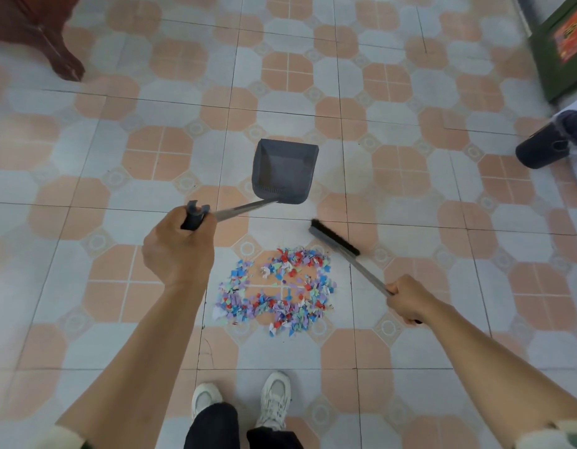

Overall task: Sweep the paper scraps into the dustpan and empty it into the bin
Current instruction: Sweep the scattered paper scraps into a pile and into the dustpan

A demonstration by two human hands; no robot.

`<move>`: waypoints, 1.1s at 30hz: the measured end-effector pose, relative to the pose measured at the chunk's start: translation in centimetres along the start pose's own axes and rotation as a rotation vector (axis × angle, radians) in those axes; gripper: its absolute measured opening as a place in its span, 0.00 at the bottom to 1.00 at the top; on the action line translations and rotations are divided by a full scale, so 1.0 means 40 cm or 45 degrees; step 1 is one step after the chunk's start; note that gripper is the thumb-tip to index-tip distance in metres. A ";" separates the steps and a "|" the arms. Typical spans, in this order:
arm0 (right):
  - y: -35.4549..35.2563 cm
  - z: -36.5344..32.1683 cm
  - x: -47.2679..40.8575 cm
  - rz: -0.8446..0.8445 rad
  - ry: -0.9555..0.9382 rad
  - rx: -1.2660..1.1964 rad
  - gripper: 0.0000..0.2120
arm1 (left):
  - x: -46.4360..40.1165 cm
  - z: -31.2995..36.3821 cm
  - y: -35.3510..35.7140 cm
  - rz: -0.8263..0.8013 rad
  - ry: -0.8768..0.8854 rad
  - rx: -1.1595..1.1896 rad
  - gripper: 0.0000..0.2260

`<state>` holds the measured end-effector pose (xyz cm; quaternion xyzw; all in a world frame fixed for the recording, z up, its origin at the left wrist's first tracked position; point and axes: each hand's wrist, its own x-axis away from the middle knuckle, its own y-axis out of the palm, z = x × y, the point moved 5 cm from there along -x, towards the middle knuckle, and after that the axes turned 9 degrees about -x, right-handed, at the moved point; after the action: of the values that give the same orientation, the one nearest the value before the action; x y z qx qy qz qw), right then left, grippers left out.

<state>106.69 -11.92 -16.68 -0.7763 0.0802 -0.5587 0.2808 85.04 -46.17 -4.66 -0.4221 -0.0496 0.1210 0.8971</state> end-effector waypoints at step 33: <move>0.443 -0.169 0.506 -0.160 0.094 -0.958 0.19 | -0.085 -0.371 -0.478 -0.013 0.054 0.015 0.11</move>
<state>111.22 -37.82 -7.89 -0.8079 0.2419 -0.5338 -0.0617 87.94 -69.84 0.60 -0.4192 -0.0319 0.1079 0.9009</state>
